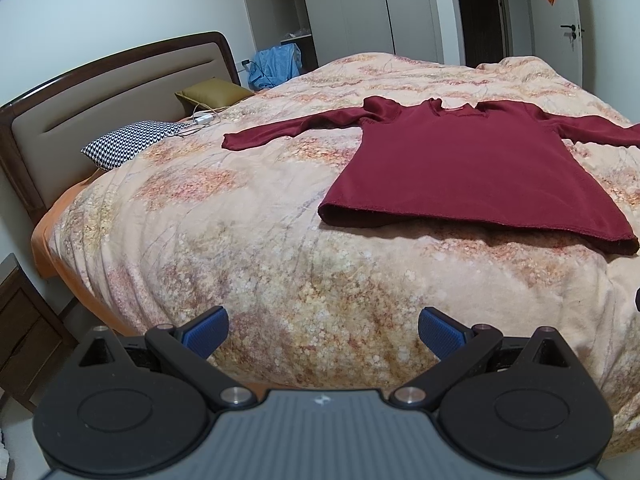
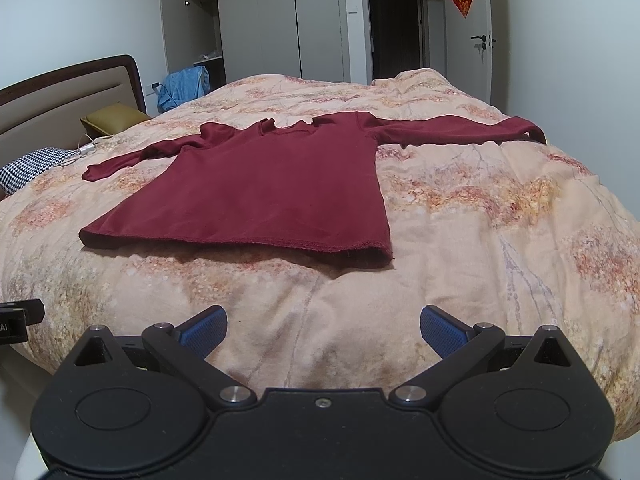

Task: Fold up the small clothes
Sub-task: 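Reach the right gripper to a shirt sleeve cuff and close on it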

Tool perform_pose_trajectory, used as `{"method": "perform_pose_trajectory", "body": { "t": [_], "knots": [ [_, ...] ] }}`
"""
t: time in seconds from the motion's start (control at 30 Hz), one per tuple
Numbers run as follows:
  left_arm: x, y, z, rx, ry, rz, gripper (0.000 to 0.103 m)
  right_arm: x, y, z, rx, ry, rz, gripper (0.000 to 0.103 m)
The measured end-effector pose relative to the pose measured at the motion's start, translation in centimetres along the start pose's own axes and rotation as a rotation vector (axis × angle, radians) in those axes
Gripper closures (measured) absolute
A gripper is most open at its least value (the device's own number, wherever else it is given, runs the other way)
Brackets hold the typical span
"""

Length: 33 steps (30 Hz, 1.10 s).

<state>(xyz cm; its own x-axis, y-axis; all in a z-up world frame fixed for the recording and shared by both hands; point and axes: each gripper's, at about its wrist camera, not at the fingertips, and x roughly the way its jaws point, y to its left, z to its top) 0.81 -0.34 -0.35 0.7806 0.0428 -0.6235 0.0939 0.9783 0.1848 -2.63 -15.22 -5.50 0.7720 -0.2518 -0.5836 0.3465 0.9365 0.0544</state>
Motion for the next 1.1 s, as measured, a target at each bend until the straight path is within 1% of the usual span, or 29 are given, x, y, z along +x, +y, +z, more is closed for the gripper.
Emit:
{"method": "perform_pose_trajectory", "body": {
  "t": [0.1, 0.23, 0.4, 0.57, 0.77, 0.93, 1.1],
  "knots": [
    [0.5, -0.5, 1.2, 0.008, 0.014, 0.004, 0.000, 0.4, -0.1, 1.0, -0.005, -0.003, -0.004, 0.000],
    [1.6, -1.7, 3.8, 0.028, 0.031, 0.007, 0.000, 1.5, -0.8, 2.8, -0.001, -0.006, -0.014, 0.000],
    [3.9, -4.3, 8.1, 0.061, 0.045, -0.008, 0.000, 3.4, -2.5, 5.5, -0.005, -0.065, -0.022, 0.000],
    [6.9, -7.6, 12.9, 0.101, 0.032, -0.040, 0.000, 6.3, -5.4, 8.9, 0.016, -0.133, -0.043, 0.000],
    [11.0, -11.6, 18.4, 0.139, -0.012, -0.081, 0.000, 11.1, -10.2, 13.3, 0.039, -0.191, -0.113, 0.000],
    [15.5, -14.8, 22.2, 0.153, -0.036, -0.119, 0.000, 15.2, -14.3, 16.3, 0.065, -0.194, -0.160, 0.000],
    [19.9, -17.5, 24.7, 0.141, -0.044, -0.145, 0.000, 19.3, -18.0, 18.4, 0.100, -0.170, -0.213, 0.000]
  ]
}}
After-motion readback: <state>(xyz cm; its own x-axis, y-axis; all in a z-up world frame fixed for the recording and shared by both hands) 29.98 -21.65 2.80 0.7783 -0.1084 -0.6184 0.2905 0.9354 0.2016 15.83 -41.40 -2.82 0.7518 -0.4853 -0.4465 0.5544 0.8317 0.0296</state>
